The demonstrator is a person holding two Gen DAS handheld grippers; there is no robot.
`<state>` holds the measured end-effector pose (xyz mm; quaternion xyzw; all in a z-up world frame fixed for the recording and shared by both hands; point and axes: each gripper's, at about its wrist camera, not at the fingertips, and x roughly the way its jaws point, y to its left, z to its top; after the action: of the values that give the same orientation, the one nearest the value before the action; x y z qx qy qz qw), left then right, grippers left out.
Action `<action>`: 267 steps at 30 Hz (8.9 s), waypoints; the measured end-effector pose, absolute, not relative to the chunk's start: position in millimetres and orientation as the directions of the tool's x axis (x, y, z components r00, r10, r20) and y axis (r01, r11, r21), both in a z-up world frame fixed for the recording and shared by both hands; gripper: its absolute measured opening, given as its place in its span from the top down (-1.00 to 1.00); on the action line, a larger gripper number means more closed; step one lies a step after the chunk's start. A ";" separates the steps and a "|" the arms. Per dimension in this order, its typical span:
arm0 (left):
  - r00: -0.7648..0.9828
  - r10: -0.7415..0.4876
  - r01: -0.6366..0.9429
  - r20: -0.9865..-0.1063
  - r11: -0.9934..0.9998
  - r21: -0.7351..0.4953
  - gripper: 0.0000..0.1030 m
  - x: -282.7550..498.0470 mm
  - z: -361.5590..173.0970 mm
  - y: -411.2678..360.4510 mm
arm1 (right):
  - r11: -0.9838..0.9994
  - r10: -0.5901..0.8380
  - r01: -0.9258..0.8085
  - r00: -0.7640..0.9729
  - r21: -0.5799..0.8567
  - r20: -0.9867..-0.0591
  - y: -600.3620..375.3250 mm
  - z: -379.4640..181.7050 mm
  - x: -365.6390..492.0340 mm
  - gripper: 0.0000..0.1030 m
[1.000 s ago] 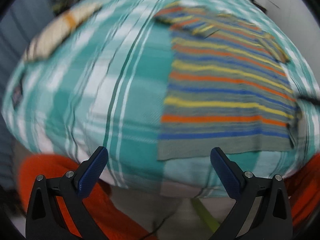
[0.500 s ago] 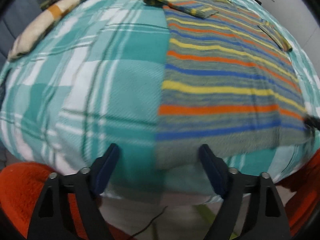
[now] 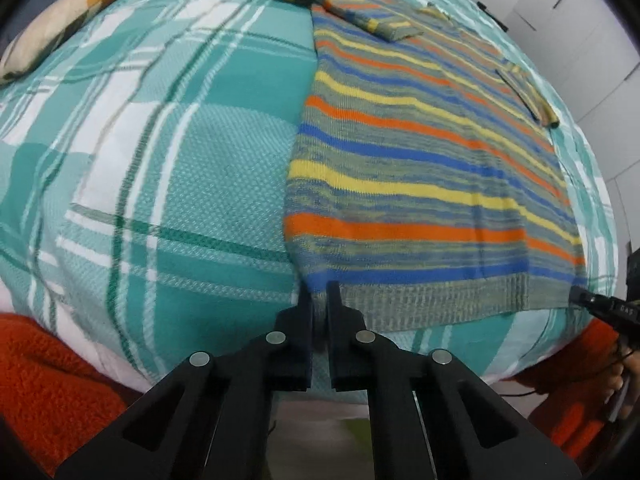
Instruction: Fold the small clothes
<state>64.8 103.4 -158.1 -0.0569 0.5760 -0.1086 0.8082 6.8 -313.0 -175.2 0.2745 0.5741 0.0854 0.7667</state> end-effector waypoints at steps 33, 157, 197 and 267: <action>0.328 0.022 0.059 -0.945 0.997 0.044 -0.53 36.0 -162.5 96.6 | 0.910 0.243 0.266 0.282 0.319 -0.928 -347.7 -166.7 -2.2 0.39; 0.449 -0.218 0.367 -0.866 0.929 -0.043 0.93 319.3 -115.2 1.5 | 0.936 -0.178 0.350 0.521 0.018 -0.835 -467.5 -155.1 71.8 -0.50; 0.588 -0.079 -0.137 -0.805 0.971 -0.196 -0.87 147.5 -114.0 163.6 | 0.916 -0.248 0.401 0.506 -0.029 -0.826 -459.5 -169.6 73.5 -0.99; 0.492 0.035 0.018 -0.870 0.999 0.050 -0.99 129.4 -169.3 125.9 | 0.910 -0.292 0.411 0.543 -0.055 -0.788 -445.0 -176.9 55.8 -1.00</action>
<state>129.4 125.9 -169.3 0.0264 0.5039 0.0048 0.8633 55.8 -445.0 -176.9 0.0682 0.4341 -0.2006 0.8756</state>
